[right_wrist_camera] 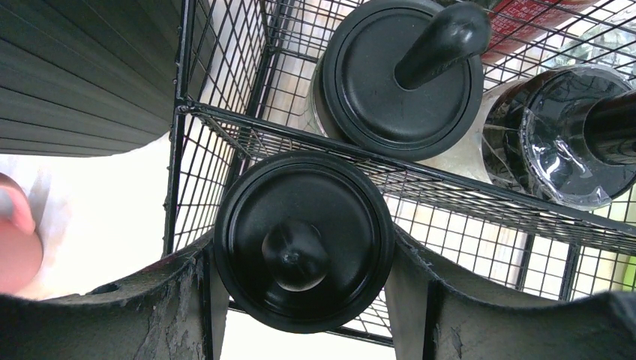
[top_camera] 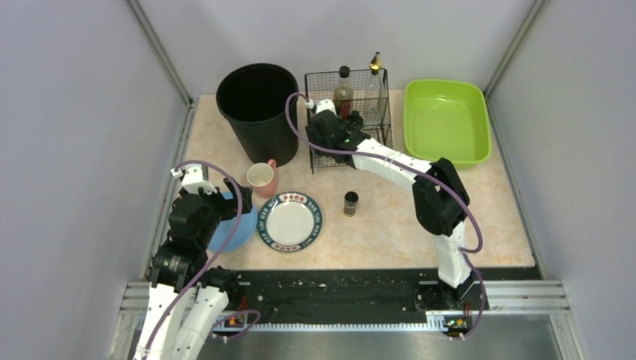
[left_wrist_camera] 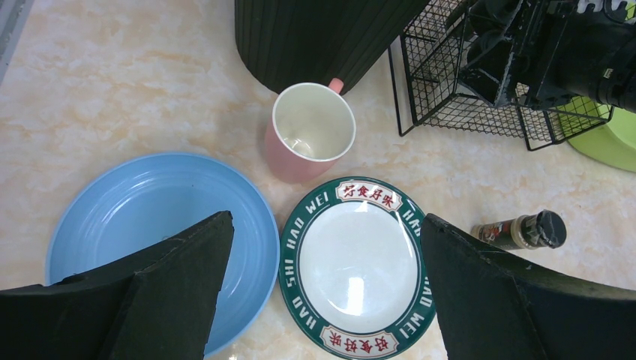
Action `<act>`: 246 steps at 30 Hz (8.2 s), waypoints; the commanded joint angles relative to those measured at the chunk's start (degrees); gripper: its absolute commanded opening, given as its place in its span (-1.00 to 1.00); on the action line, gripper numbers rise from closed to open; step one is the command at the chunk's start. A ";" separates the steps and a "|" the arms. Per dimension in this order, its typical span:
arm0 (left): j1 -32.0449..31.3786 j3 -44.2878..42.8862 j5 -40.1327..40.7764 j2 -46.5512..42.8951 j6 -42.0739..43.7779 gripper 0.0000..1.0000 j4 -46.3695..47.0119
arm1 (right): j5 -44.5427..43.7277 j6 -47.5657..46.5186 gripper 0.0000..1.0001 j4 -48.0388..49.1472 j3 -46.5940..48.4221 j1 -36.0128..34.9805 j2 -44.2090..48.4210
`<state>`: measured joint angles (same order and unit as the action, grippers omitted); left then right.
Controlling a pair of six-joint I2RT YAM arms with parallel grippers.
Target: Clear the kitchen counter
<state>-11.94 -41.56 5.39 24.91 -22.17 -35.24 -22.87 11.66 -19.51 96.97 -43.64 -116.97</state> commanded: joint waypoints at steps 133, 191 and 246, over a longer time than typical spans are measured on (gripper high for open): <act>-0.12 0.07 -1.98 1.20 0.46 0.98 0.88 | 9.12 -0.09 -0.66 -1.48 -4.55 11.55 4.98; -0.17 -0.10 0.55 2.54 -0.28 0.98 -0.19 | 22.66 21.75 0.46 18.99 -53.56 -7.56 40.61; -0.18 -0.04 -0.11 3.03 -0.15 0.98 -0.10 | 27.17 42.10 -1.00 54.40 -61.56 -12.53 15.58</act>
<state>-11.94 -41.56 5.41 27.64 -22.41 -36.73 6.09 57.47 39.18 36.42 -55.35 -104.31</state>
